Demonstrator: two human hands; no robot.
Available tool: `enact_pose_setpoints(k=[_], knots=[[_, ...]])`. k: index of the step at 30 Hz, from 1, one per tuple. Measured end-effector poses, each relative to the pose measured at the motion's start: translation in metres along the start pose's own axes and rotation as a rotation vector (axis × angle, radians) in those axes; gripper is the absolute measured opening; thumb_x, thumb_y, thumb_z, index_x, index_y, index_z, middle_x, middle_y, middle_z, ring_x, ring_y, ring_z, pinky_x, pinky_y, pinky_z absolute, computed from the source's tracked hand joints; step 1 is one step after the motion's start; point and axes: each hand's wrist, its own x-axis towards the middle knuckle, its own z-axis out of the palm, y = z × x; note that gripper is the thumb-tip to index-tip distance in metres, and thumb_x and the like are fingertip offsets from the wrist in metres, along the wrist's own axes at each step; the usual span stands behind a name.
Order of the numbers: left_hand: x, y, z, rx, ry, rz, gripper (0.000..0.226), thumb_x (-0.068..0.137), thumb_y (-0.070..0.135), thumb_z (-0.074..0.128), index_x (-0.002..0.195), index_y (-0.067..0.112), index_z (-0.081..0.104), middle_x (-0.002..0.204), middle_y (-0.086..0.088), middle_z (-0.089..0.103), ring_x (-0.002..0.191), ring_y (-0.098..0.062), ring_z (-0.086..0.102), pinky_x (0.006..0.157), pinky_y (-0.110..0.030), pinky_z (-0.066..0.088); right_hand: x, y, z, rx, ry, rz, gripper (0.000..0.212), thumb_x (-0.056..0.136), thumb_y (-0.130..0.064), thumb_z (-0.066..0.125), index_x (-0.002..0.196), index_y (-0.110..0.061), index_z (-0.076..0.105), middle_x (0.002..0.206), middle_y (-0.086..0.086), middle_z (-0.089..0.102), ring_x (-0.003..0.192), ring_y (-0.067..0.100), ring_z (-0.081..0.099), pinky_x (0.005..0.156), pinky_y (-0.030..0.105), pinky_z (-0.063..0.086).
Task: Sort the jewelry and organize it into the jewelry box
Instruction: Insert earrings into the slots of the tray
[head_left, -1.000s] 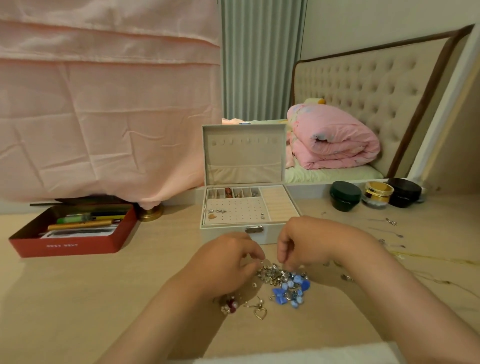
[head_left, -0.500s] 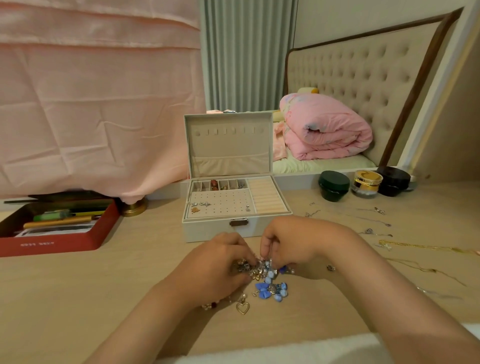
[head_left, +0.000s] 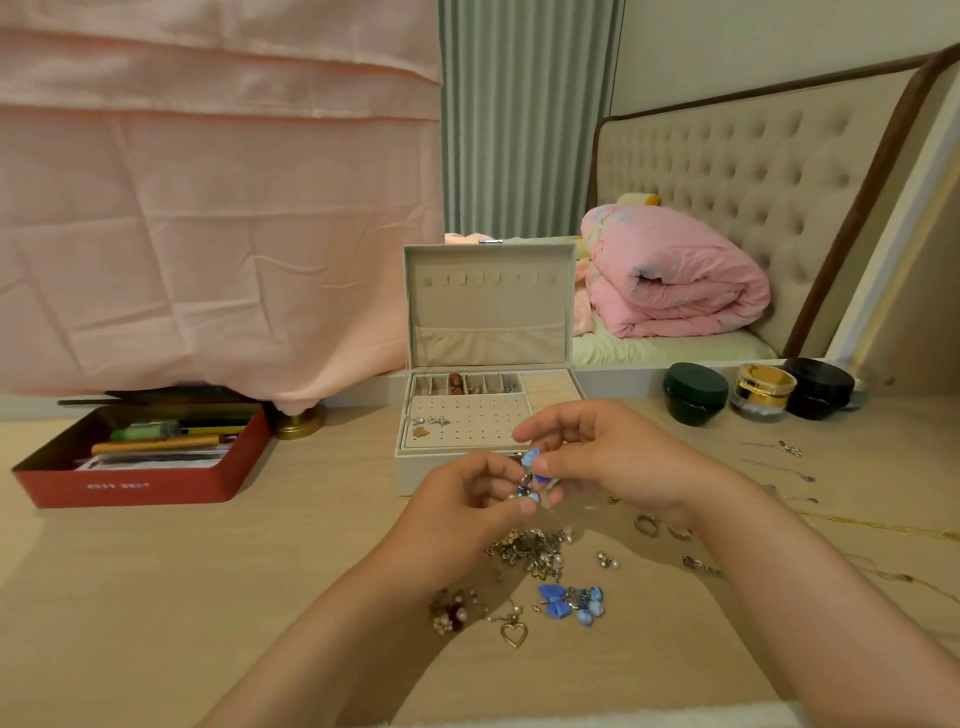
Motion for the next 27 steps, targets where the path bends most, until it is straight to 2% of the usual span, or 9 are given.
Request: enact_pose_setpoints(k=[4, 9, 13, 15, 18, 21, 24, 26, 27], knots=[[0.005, 0.007, -0.014, 0.004, 0.079, -0.002, 0.010, 0.086, 0.009, 0.075, 0.095, 0.009, 0.071, 0.078, -0.009, 0.073, 0.068, -0.013, 0.065, 0.064, -0.021, 0.051, 0.007, 0.004, 0.012, -0.005, 0.051, 0.009, 0.019, 0.088, 0.004, 0.071, 0.104, -0.006, 0.074, 0.092, 0.019, 0.074, 0.072, 0.020, 0.069, 0.064, 0.027, 0.058], [0.028, 0.019, -0.039, 0.157, 0.135, 0.065, 0.010, 0.086, 0.014, 0.076, 0.093, 0.007, 0.071, 0.083, -0.015, 0.074, 0.063, -0.009, 0.060, 0.059, -0.017, 0.046, 0.036, -0.011, 0.020, 0.048, 0.107, 0.019, 0.012, 0.088, 0.005, 0.071, 0.098, -0.001, 0.069, 0.081, 0.016, 0.073, 0.072, 0.020, 0.073, 0.059, 0.029, 0.062], [0.065, 0.026, -0.069, 0.311, 0.215, 0.099, 0.010, 0.084, 0.021, 0.079, 0.092, 0.017, 0.075, 0.082, 0.000, 0.073, 0.065, -0.011, 0.061, 0.066, -0.026, 0.050, 0.083, -0.028, 0.021, 0.017, 0.166, -0.009, 0.012, 0.090, 0.003, 0.070, 0.094, -0.008, 0.068, 0.077, 0.011, 0.072, 0.069, 0.021, 0.073, 0.061, 0.033, 0.062], [0.083, 0.028, -0.082, 0.386, 0.220, 0.080, 0.009, 0.085, 0.022, 0.078, 0.093, 0.019, 0.075, 0.082, 0.002, 0.073, 0.058, -0.007, 0.059, 0.062, -0.023, 0.050, 0.109, -0.032, 0.021, 0.008, 0.194, -0.018, 0.012, 0.091, 0.002, 0.070, 0.096, -0.008, 0.068, 0.083, 0.012, 0.073, 0.072, 0.023, 0.075, 0.064, 0.035, 0.063], [0.104, 0.025, -0.101, 0.559, 0.200, 0.075, 0.009, 0.087, 0.026, 0.075, 0.094, 0.021, 0.076, 0.085, 0.007, 0.073, 0.049, 0.005, 0.054, 0.065, -0.023, 0.049, 0.141, -0.033, 0.025, -0.059, 0.216, -0.020, 0.012, 0.092, 0.002, 0.068, 0.099, -0.008, 0.068, 0.089, 0.013, 0.071, 0.072, 0.024, 0.073, 0.060, 0.031, 0.062], [0.119, 0.021, -0.116, 0.754, 0.198, 0.056, 0.013, 0.090, 0.026, 0.069, 0.102, 0.026, 0.075, 0.100, 0.010, 0.073, 0.054, 0.008, 0.051, 0.070, -0.024, 0.046, 0.168, -0.029, 0.028, -0.220, 0.217, -0.022, 0.012, 0.092, 0.001, 0.068, 0.097, -0.009, 0.068, 0.079, 0.009, 0.068, 0.068, 0.020, 0.069, 0.060, 0.031, 0.061], [0.124, 0.020, -0.121, 0.921, 0.279, 0.051, 0.021, 0.093, 0.027, 0.060, 0.108, 0.034, 0.073, 0.107, 0.014, 0.073, 0.072, -0.005, 0.060, 0.081, -0.029, 0.051, 0.188, -0.025, 0.027, -0.465, 0.184, -0.047, 0.012, 0.089, -0.001, 0.072, 0.094, -0.012, 0.073, 0.069, 0.002, 0.067, 0.056, 0.008, 0.063, 0.057, 0.024, 0.055], [0.124, 0.019, -0.123, 0.937, 0.292, 0.079, 0.023, 0.094, 0.027, 0.058, 0.108, 0.036, 0.073, 0.109, 0.016, 0.072, 0.090, -0.008, 0.063, 0.085, -0.032, 0.052, 0.196, -0.023, 0.025, -0.594, 0.161, -0.084, 0.012, 0.087, -0.005, 0.075, 0.094, -0.014, 0.076, 0.069, -0.004, 0.066, 0.060, 0.006, 0.061, 0.059, 0.019, 0.048], [0.124, 0.018, -0.123, 0.925, 0.267, 0.089, 0.023, 0.093, 0.027, 0.057, 0.107, 0.036, 0.073, 0.110, 0.016, 0.072, 0.086, -0.006, 0.063, 0.085, -0.032, 0.053, 0.199, -0.022, 0.026, -0.640, 0.155, -0.100, 0.012, 0.087, -0.006, 0.075, 0.095, -0.015, 0.077, 0.070, -0.005, 0.066, 0.064, 0.007, 0.061, 0.060, 0.018, 0.047]])
